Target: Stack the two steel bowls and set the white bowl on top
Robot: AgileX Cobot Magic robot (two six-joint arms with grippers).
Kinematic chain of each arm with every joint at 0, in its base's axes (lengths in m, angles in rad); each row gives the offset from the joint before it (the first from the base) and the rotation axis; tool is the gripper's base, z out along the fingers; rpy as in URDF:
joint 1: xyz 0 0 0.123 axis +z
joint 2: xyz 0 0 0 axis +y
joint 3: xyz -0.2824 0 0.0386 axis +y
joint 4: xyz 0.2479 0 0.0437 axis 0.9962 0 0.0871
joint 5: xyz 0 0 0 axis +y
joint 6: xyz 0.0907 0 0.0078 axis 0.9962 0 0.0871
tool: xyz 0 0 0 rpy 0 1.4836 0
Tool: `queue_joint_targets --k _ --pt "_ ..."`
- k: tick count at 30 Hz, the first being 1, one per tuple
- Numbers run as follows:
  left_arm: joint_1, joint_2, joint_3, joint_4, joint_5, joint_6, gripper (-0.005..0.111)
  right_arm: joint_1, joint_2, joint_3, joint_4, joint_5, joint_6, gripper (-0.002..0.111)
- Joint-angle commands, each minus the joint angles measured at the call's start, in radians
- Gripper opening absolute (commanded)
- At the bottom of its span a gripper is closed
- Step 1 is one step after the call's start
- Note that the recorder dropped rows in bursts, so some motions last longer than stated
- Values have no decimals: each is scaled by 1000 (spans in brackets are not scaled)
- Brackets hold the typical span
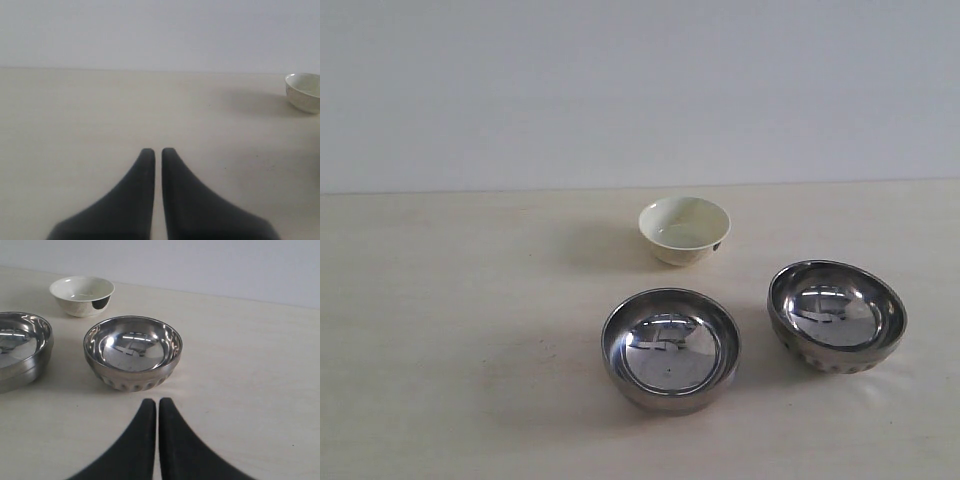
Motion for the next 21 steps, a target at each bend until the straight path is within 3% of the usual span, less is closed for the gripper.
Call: queue_joint_targets --k 1,17,21 --pt "2 -2 4 -5 5 -6 4 -7 -5 -1 -9 -4 -20 0" --pt "2 -2 4 -5 5 -6 4 -7 -5 -1 -15 -43 -74 0" --pt "2 -2 4 -5 5 -6 4 -7 -5 -1 -15 -236 -100 0"
